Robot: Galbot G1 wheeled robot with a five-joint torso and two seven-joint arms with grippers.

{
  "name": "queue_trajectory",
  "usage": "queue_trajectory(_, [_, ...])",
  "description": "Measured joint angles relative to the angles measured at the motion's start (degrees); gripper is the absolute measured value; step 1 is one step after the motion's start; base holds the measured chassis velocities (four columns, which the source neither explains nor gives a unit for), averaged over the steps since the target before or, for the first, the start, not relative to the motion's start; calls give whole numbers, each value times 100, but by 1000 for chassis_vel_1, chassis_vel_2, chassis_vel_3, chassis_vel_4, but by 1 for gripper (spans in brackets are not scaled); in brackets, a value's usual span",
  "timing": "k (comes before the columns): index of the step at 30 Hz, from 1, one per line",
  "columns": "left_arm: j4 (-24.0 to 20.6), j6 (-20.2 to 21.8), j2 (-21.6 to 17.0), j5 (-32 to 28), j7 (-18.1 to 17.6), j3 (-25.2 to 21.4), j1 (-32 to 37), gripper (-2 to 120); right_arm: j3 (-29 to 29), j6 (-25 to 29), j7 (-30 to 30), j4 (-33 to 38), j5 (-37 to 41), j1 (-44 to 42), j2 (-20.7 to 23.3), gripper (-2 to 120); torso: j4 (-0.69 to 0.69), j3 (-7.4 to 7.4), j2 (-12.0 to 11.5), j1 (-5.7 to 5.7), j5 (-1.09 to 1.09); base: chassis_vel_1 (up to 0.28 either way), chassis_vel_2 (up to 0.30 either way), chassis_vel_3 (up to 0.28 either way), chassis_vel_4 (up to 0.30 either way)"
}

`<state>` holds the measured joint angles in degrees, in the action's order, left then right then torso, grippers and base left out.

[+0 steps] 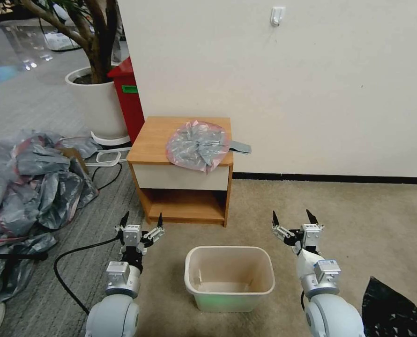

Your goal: Pick up the garbage bag from the table and place it over the trash can.

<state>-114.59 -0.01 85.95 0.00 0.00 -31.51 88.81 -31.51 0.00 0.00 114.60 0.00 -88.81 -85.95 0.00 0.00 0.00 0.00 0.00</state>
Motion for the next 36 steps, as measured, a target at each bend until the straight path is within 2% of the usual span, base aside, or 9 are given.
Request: queue_trajectory(36, [0, 0, 0, 0, 0, 0, 0, 100, 0, 0, 0, 0, 0, 0, 0, 100, 0, 0, 0, 0, 0, 0, 0, 0, 0])
